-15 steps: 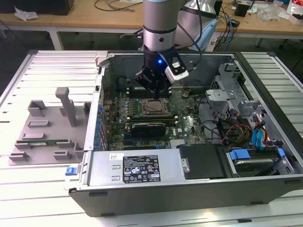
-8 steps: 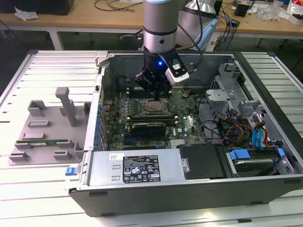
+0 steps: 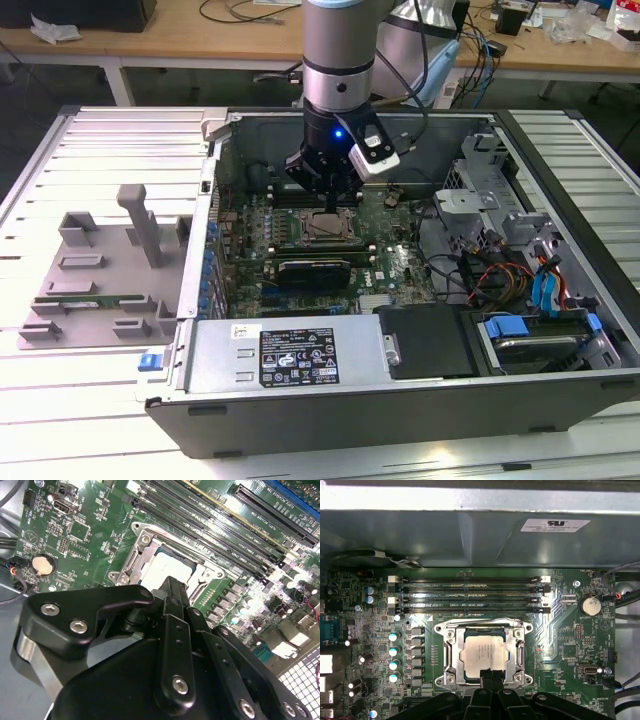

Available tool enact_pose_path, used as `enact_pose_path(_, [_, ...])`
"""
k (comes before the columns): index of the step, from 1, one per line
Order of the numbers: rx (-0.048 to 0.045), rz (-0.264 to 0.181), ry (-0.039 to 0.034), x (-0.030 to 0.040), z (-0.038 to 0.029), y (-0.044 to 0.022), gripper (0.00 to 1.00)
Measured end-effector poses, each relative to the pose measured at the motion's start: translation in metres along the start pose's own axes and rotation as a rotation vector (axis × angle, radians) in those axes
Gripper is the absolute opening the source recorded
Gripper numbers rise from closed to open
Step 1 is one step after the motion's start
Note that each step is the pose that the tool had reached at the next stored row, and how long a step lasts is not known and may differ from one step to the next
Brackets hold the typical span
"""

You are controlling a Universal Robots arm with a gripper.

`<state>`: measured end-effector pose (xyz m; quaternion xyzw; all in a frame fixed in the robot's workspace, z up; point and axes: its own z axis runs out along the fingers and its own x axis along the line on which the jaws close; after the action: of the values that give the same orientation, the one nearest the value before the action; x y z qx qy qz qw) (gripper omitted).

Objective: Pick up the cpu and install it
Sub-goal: 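Install the second cpu locking lever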

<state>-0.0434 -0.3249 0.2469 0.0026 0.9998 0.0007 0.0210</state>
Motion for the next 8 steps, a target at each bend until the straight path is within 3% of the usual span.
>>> enact_pose_path(2, [0.0002, 0.0, 0.0001, 0.0, -0.0011, -0.0001, 0.11])
enact_pose_path(5, [0.0, 0.0, 0.0, -0.0005, -0.0119, 0.0, 0.11])
enact_pose_path(8, [0.0002, 0.0, 0.0001, -0.0006, -0.0142, -0.0002, 0.11])
